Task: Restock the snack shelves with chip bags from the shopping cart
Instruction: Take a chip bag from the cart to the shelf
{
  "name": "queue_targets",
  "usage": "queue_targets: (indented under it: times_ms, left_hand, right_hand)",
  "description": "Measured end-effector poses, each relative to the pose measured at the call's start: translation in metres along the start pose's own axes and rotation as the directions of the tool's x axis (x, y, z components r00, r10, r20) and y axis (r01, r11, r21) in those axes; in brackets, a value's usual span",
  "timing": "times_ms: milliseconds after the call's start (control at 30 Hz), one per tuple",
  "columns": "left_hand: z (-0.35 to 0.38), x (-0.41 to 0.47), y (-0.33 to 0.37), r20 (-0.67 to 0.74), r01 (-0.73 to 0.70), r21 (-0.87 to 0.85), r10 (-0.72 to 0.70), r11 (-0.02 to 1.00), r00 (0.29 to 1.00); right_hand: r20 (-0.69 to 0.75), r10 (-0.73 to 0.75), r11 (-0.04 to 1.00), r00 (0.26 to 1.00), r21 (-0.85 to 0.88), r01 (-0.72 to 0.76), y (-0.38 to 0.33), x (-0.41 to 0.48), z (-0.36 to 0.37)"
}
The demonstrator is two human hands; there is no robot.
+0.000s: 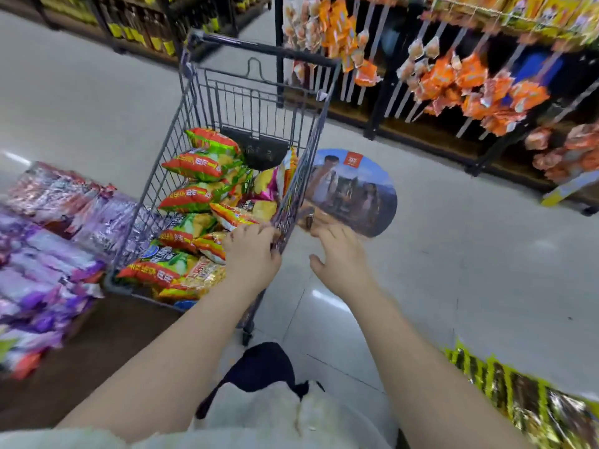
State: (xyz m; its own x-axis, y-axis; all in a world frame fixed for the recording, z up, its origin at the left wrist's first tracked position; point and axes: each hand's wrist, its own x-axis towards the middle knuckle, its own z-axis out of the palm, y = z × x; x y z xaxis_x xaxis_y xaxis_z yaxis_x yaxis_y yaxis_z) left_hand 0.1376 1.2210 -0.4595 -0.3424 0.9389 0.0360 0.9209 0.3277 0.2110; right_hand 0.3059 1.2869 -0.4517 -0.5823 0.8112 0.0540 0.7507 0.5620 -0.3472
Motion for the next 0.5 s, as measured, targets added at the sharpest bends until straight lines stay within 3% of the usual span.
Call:
queue_targets:
  times_ms: [233,500]
  left_hand:
    - [0.028,0.087,-0.029,0.062,0.223,-0.029,-0.221,0.974,0.973]
    - [0.047,0.208,-0.081,0.201,0.434,-0.088,-0.41,0.897,0.89]
  right_hand:
    - [0.162,-0.141,0.99,0.977,-0.007,0.144,0.017,0.111,0.034]
    - [0.328,-0.242,0.959,0.913,-0.065,0.277,0.02,0.274,0.049]
